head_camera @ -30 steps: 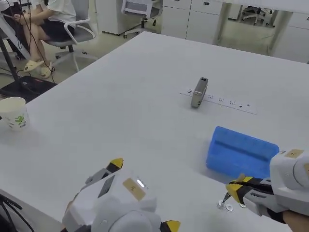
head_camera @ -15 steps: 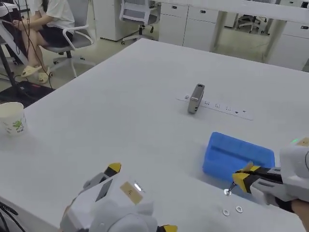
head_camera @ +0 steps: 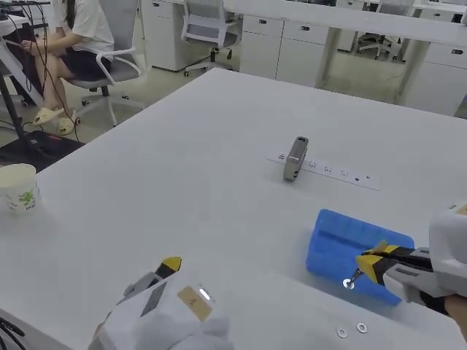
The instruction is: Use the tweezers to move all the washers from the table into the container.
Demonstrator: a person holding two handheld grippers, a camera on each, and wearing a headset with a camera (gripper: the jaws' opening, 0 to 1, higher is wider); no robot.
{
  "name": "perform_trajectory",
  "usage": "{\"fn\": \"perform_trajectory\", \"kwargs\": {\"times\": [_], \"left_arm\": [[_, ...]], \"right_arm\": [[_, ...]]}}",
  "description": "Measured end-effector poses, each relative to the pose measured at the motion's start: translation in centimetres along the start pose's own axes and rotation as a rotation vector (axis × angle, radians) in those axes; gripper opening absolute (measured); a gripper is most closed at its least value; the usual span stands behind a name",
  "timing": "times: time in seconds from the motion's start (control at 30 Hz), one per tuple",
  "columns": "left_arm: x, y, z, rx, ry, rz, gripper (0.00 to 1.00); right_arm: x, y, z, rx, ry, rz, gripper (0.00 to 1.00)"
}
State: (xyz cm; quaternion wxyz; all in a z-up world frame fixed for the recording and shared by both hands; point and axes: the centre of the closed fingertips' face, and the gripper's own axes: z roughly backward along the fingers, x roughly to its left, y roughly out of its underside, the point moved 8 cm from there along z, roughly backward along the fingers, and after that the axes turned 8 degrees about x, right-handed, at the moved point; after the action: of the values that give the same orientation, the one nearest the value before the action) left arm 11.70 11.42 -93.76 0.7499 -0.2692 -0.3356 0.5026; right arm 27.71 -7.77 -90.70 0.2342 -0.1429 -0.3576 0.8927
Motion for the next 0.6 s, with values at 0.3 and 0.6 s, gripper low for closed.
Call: {"fn": "perform_trajectory", "kwargs": {"times": [0.3, 0.6], "left_arm": [[0.1, 0.0, 0.0, 0.001, -0.003, 0.006, 0.94], [0.1, 0.0, 0.0, -0.001, -0.006, 0.008, 0.94]], "right_arm": [[-1.8, -1.1, -0.6, -0.029, 0.034, -0.035, 0.01], [-3.4, -1.3, -2.2, -0.036, 0.084, -0.073, 0.01]]}}
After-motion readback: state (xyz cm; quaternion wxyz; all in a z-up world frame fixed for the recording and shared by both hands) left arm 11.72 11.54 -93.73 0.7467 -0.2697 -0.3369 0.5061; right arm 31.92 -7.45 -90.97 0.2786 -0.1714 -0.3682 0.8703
